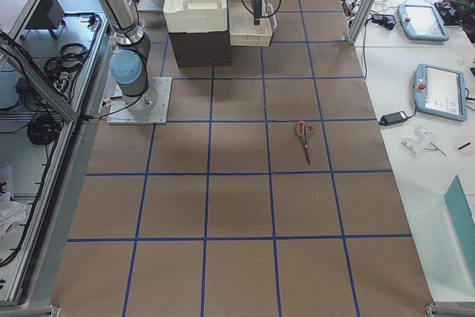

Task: Put scissors in drawer and close it
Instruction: 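Move the right gripper outward over the grey-and-orange scissors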

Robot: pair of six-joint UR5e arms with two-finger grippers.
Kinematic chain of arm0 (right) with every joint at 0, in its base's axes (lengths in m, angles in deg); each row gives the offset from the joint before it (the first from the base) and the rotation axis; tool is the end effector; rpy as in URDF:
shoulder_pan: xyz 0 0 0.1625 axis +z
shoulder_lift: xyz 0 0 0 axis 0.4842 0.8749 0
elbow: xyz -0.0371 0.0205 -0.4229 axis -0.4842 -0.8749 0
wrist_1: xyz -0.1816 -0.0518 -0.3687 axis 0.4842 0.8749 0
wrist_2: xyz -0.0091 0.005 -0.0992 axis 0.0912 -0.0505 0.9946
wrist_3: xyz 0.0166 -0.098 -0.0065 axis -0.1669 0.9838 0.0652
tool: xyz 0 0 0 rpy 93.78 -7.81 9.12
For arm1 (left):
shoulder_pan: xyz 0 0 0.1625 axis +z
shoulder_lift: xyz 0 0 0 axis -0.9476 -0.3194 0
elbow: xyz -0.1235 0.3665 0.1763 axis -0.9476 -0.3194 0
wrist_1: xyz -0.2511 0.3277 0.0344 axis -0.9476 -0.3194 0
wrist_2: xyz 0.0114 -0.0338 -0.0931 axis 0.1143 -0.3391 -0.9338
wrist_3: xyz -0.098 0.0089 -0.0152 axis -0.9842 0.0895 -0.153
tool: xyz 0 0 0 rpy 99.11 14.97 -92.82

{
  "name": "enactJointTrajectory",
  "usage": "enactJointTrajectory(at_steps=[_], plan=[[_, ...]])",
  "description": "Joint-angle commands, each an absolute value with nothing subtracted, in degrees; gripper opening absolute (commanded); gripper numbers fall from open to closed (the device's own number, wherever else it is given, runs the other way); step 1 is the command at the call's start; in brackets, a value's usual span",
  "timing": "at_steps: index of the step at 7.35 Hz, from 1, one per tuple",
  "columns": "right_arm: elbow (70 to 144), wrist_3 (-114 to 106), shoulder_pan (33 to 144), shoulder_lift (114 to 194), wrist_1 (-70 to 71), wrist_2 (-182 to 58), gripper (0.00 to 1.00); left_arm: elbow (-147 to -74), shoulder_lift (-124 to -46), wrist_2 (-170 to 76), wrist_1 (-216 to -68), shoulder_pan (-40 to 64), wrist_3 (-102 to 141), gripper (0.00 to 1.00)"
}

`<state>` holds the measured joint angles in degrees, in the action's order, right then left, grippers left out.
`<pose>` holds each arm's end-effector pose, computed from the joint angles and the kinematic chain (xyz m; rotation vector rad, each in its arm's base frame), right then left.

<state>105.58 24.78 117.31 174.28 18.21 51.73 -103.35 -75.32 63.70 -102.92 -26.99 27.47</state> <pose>0.1181 -0.5004 0.4838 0.2892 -3.1129 0.0769 -0.2177 -0.5527 0.4740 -0.0446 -3.0926 0.2479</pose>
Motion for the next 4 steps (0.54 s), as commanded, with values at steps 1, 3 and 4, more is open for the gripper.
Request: enactJointTrajectory(at_steps=[1,3,4], plan=[[105.55,48.87,110.56,171.49,20.11,51.52,1.00,-102.71,-74.65,63.73,-104.56,-26.71,26.88,1.00],[105.55,72.58,104.92,166.65,29.04,50.91,1.00,-103.15,-73.41,63.56,-106.94,-26.54,25.75,1.00],[105.55,80.45,103.33,164.37,31.52,50.90,1.00,-104.02,-72.44,64.08,-107.21,-26.62,25.21,1.00]])
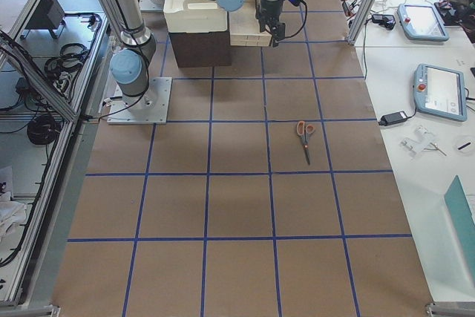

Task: Put scissors in drawer and close it
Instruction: 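Move the right gripper outward over the grey-and-orange scissors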

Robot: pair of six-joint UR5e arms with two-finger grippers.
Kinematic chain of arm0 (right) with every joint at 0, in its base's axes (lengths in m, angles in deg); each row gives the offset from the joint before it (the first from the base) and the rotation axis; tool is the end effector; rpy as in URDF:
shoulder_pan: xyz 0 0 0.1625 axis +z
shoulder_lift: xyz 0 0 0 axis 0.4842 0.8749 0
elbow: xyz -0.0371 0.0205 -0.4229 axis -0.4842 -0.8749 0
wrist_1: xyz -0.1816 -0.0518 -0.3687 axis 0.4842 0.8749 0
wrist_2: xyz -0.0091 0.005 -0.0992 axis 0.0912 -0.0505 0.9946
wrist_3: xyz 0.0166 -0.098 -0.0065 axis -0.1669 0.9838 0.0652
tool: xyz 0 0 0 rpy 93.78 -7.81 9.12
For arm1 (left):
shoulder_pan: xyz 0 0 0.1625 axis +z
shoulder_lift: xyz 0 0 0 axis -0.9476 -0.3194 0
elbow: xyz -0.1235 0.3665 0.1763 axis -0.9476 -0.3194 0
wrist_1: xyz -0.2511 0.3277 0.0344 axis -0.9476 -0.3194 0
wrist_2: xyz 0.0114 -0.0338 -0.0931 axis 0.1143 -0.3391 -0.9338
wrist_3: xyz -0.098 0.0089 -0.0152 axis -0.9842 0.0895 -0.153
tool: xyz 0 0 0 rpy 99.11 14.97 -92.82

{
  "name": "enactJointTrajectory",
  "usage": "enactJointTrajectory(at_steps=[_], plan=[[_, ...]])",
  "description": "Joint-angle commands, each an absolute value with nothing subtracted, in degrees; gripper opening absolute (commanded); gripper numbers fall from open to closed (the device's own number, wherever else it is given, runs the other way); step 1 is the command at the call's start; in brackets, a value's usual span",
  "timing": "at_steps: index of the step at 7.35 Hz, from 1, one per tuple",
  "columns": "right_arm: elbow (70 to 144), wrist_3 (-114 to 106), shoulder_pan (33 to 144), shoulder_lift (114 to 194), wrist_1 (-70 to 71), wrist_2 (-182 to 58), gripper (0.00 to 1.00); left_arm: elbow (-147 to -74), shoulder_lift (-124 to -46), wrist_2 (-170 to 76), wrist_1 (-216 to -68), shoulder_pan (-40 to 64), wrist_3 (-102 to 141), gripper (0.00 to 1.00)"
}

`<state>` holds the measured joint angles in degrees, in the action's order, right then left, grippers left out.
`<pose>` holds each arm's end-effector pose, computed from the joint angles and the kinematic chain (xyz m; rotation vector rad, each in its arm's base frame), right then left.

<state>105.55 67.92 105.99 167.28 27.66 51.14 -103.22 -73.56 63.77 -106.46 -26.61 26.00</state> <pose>0.0070 -0.5645 0.4377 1.1181 -2.8787 0.1218 -0.2119 -0.5397 0.4857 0.0058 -3.0999 0.2037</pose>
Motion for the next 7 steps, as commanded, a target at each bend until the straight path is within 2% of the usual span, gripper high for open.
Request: enactJointTrajectory(at_steps=[1,4,5,7], plan=[[105.63,84.36,102.36,162.43,36.41,50.99,1.00,-105.43,-71.13,63.99,-107.38,-26.54,24.95,1.00],[105.37,99.21,97.71,153.22,40.73,48.64,1.00,-107.02,-68.66,64.52,-107.47,-26.45,24.86,1.00],[105.37,105.69,96.47,150.84,45.38,48.36,1.00,-106.93,-68.74,64.52,-107.38,-26.45,24.77,1.00],[105.20,115.39,93.58,147.66,46.22,46.53,1.00,-105.71,-69.27,64.43,-108.60,-26.36,21.35,1.00]])
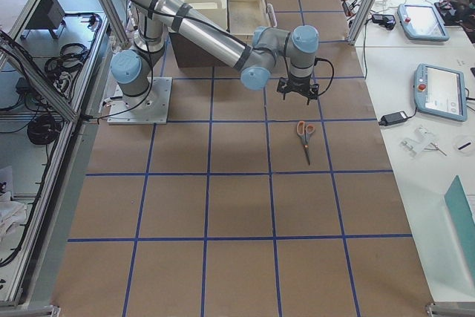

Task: Put scissors in drawer and close it
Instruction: 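Move the right gripper outward over the grey-and-orange scissors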

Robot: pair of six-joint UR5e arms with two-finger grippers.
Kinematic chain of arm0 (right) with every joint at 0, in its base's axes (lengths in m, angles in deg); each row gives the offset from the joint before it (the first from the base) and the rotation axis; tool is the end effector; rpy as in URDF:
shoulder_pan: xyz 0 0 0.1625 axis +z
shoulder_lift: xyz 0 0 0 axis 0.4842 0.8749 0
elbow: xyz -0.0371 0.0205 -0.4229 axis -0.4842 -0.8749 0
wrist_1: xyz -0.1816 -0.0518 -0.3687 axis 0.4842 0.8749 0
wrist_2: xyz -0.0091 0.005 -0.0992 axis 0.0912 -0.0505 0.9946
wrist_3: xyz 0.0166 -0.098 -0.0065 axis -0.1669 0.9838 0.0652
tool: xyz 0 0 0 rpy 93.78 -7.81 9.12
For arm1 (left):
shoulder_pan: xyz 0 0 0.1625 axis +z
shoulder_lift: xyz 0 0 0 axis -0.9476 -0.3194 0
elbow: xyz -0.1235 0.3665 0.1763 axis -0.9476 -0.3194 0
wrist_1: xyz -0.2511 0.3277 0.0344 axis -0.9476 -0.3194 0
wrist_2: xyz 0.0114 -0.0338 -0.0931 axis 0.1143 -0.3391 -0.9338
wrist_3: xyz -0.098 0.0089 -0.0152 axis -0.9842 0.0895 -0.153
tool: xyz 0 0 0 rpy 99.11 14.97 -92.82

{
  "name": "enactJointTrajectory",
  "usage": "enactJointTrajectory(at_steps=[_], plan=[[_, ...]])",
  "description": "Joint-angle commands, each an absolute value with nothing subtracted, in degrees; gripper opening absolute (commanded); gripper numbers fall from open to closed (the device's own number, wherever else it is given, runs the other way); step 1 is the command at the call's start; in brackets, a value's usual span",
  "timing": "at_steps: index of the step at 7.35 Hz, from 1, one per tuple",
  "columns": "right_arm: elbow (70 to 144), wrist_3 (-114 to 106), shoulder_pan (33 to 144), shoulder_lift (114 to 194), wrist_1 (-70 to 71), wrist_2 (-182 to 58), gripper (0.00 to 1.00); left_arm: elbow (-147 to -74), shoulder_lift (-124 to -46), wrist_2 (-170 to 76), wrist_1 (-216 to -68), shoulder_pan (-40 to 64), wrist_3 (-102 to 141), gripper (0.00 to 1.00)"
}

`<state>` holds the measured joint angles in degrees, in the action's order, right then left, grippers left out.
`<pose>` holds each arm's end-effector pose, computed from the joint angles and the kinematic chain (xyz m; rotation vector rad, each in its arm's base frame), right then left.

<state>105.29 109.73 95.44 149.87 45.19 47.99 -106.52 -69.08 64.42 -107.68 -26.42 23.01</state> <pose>-0.1275 -0.6413 0.2919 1.8501 -2.4609 0.1530 -0.2045 -0.5079 0.4970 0.0933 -3.1065 0.2047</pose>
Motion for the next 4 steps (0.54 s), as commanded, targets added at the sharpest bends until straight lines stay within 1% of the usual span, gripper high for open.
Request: enactJointTrajectory(at_steps=[1,2,4], plan=[[105.28,117.08,91.39,145.30,46.13,46.16,1.00,-105.79,-68.83,64.43,-109.83,-26.19,21.52,1.00],[104.76,117.18,90.84,144.58,46.92,46.42,1.00,-105.88,-68.57,63.65,-109.84,-24.62,21.69,1.00],[103.97,127.83,90.92,143.70,50.17,46.69,0.99,-106.31,-67.78,62.51,-110.98,-23.02,24.93,1.00]])
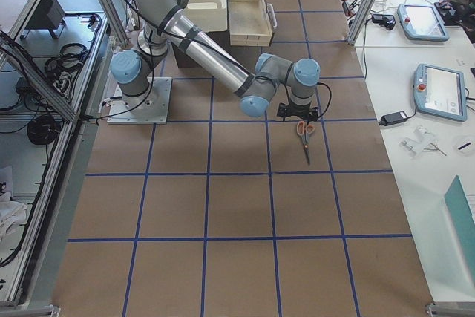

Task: Put scissors in drawer and close it
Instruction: 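Move the right gripper outward over the grey-and-orange scissors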

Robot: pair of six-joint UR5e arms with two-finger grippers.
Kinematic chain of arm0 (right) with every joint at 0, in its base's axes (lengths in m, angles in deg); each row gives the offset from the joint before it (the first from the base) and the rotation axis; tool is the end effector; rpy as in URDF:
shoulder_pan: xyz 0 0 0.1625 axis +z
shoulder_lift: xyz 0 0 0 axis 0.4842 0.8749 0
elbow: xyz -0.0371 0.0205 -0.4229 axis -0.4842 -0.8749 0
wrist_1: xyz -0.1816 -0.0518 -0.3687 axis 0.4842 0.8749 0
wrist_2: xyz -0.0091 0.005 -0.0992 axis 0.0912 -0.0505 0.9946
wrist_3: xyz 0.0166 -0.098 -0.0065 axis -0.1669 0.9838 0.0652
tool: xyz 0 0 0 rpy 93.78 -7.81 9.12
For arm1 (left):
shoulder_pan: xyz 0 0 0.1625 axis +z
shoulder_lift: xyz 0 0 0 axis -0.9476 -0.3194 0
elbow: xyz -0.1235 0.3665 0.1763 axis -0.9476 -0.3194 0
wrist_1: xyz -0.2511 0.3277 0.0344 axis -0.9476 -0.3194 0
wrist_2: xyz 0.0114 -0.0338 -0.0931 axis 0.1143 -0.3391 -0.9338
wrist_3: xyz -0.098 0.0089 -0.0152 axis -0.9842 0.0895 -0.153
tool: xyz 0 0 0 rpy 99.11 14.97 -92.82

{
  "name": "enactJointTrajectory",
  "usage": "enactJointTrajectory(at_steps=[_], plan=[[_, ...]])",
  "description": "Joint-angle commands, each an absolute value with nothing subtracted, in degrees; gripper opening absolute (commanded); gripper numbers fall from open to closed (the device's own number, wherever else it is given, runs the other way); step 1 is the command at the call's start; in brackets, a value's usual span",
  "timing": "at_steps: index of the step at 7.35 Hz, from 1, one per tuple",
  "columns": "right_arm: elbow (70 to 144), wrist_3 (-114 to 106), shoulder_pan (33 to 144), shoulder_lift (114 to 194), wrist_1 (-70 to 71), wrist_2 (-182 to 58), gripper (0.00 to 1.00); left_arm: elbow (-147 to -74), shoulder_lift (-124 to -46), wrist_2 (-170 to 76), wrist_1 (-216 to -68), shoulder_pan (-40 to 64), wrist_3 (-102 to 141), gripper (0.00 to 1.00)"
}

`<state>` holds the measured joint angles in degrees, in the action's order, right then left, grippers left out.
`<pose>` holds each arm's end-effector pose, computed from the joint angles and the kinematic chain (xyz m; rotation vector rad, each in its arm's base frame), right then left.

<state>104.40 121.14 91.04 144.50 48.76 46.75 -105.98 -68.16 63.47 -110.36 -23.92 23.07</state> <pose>-0.1837 -0.6481 0.2450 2.0037 -2.3498 0.1614 -0.1830 -0.5075 0.5051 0.1576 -3.0957 0.1685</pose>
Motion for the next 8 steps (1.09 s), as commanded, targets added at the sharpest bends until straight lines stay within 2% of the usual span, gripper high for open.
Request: enactJointTrajectory(at_steps=[1,3,5,8], plan=[[103.96,128.69,90.75,143.17,50.35,46.42,0.99,-106.32,-67.78,61.54,-111.07,-22.93,24.95,1.00],[103.53,129.65,90.49,142.47,50.52,46.51,0.99,-107.02,-65.94,62.06,-113.00,-22.85,24.25,1.00],[99.59,133.43,90.40,139.05,50.88,46.42,0.99,-107.11,-65.49,62.15,-113.89,-22.76,24.85,1.00],[99.13,133.44,90.40,136.84,51.75,46.33,1.00,-108.78,-64.79,61.80,-113.01,-21.79,24.95,1.00]])
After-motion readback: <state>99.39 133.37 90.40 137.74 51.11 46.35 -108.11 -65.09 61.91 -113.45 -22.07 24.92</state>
